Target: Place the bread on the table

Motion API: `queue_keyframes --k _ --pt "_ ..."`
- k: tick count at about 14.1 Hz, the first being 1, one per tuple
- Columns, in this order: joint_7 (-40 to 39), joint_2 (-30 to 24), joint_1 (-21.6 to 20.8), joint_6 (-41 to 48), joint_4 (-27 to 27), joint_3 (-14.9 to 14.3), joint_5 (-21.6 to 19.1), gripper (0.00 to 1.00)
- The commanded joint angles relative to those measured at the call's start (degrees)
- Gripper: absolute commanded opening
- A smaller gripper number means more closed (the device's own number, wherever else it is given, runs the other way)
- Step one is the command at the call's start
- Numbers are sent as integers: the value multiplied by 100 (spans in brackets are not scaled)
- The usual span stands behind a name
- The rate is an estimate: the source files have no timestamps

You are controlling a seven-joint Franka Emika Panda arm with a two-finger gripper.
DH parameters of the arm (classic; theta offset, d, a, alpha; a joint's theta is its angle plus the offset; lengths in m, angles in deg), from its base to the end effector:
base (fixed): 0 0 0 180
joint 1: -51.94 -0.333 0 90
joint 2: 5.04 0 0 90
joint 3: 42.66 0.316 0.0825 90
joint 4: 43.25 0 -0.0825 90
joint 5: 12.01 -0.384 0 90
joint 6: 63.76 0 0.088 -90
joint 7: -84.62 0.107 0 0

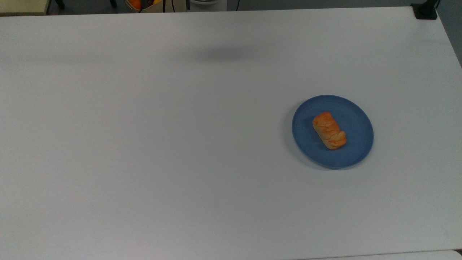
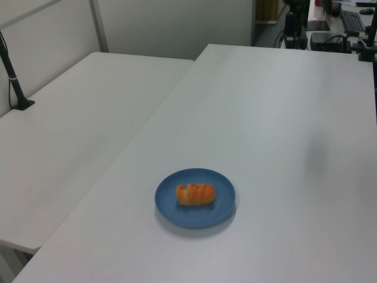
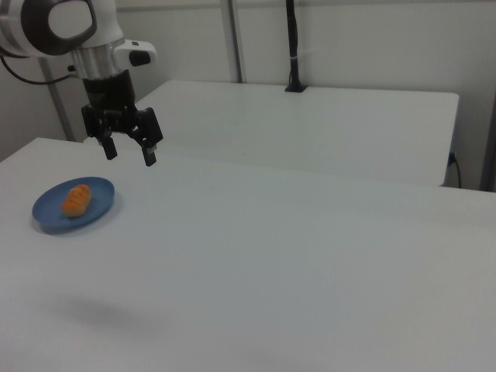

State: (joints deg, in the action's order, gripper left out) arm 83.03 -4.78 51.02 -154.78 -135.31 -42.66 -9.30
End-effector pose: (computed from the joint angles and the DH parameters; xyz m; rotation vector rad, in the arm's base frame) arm 0.5565 0.0040 0.6067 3.0935 0.0699 -0.0355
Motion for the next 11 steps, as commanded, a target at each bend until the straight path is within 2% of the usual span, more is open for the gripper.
queue_keyframes --k 1,10,11 --pt "-122 -52 4 -205 -128 -18 -77 100" --pt "-53 36 -39 -363 12 -9 -139 100" --pt "-44 80 -109 -442 73 26 -270 100"
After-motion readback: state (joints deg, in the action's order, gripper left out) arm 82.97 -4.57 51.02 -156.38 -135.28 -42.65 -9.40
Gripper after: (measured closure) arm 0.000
